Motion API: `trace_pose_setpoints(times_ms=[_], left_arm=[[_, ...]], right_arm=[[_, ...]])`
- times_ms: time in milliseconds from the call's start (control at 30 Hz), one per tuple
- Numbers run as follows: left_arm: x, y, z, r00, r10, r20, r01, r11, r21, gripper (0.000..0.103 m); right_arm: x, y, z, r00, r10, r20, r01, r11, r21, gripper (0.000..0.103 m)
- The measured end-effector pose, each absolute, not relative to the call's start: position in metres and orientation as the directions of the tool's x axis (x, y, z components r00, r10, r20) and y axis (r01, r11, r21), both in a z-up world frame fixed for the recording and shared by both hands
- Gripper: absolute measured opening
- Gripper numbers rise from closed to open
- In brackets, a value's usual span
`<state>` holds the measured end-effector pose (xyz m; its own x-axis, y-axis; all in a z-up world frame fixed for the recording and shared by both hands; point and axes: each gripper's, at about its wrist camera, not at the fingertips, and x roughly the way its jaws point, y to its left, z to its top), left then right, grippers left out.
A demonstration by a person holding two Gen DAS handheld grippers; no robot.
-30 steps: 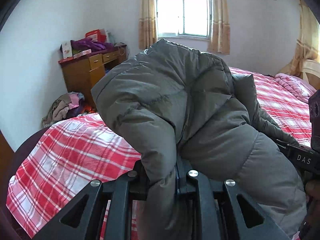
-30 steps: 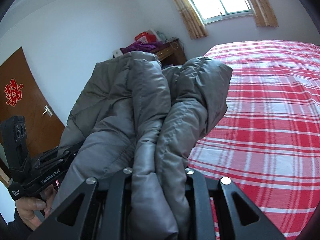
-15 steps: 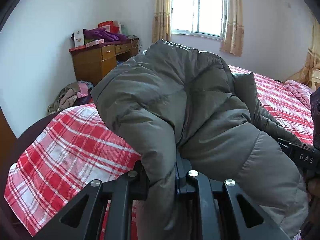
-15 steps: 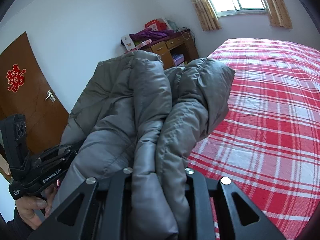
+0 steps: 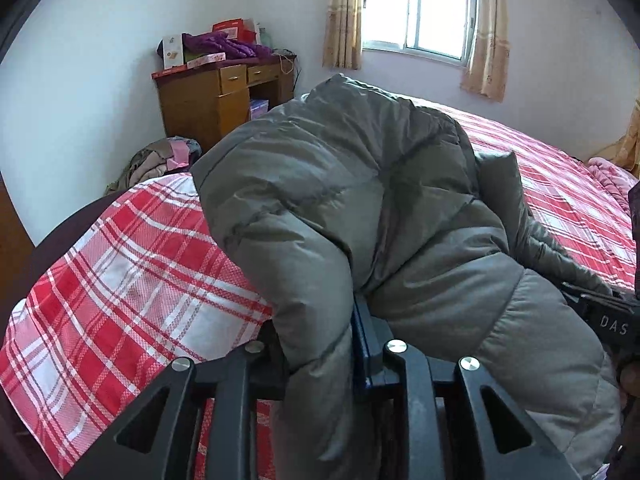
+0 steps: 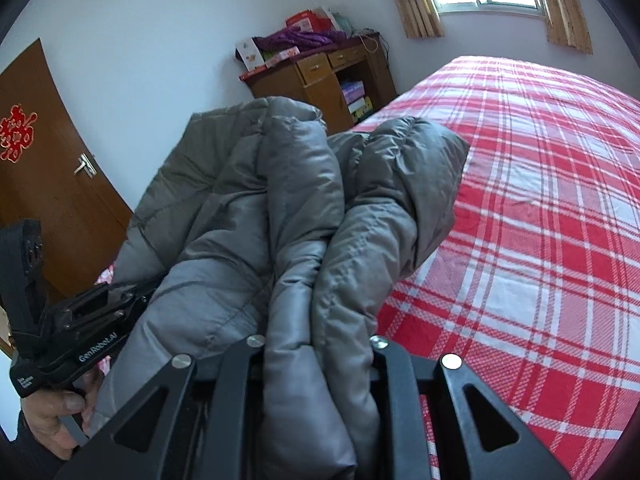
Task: Fold large clothes
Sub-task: 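Lift the jacket bundle with both grippers and carry it along the bed, then lower the bundle onto the bed and open both grippers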
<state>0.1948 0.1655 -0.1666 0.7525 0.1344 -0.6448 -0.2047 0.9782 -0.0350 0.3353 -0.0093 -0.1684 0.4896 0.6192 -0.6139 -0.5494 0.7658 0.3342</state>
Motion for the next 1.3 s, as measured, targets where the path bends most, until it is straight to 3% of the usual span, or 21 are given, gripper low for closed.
trace_pose_setpoints(times_ms=[833, 1300], left_arm=[[0.201, 0.178, -0.184, 0.725, 0.197, -0.660, -0.278, 0.960, -0.019, 0.075], [0.196, 0.188, -0.181, 0.704, 0.212, -0.678, -0.324, 0.945, -0.041, 0.084]], right_arm=[[0.340, -0.001, -0.193, 0.489, 0.563, -0.666, -0.515, 0.803, 0.301, 0.031], [0.340, -0.004, -0.193, 0.513, 0.504, -0.695, -0.468, 0.843, 0.265, 0.052]])
